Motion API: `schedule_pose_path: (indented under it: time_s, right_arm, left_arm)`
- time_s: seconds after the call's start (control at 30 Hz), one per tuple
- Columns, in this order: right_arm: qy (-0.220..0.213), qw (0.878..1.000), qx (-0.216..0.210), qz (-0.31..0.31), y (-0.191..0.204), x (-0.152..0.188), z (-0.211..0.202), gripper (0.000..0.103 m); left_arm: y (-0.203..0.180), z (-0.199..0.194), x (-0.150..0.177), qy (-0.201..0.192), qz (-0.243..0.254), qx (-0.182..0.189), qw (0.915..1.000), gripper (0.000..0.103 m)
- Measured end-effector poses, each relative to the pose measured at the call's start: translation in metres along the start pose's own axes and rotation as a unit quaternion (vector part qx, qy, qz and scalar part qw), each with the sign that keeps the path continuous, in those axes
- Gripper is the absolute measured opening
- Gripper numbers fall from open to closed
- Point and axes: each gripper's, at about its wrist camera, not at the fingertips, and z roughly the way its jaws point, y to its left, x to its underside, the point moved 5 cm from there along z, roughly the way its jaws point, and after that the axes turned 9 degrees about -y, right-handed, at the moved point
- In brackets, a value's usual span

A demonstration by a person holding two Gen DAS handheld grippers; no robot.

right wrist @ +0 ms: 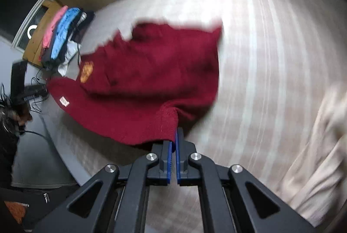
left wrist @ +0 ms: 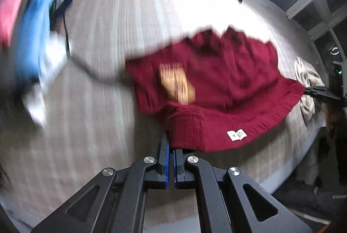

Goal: Fold clothes
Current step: 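Fold the hem over toward the collar with both grippers and release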

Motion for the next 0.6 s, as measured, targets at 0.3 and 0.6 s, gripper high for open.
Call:
schedule_pose_path:
  time_s: [0.3,0.6]
  right_arm:
    - [-0.074,0.997,0.006,-0.011,0.012,-0.061,-0.081,0.002]
    - [0.057,0.996,-0.012,0.068,-0.006,0.083,0.020,0.002]
  left_arm:
    - [-0.003,-0.063,-0.028,-0.023,0.035,0.002,0.9991,0.002]
    - [0.012,0.025,0.099,0.128,-0.012,0.016,0.9916,0.002]
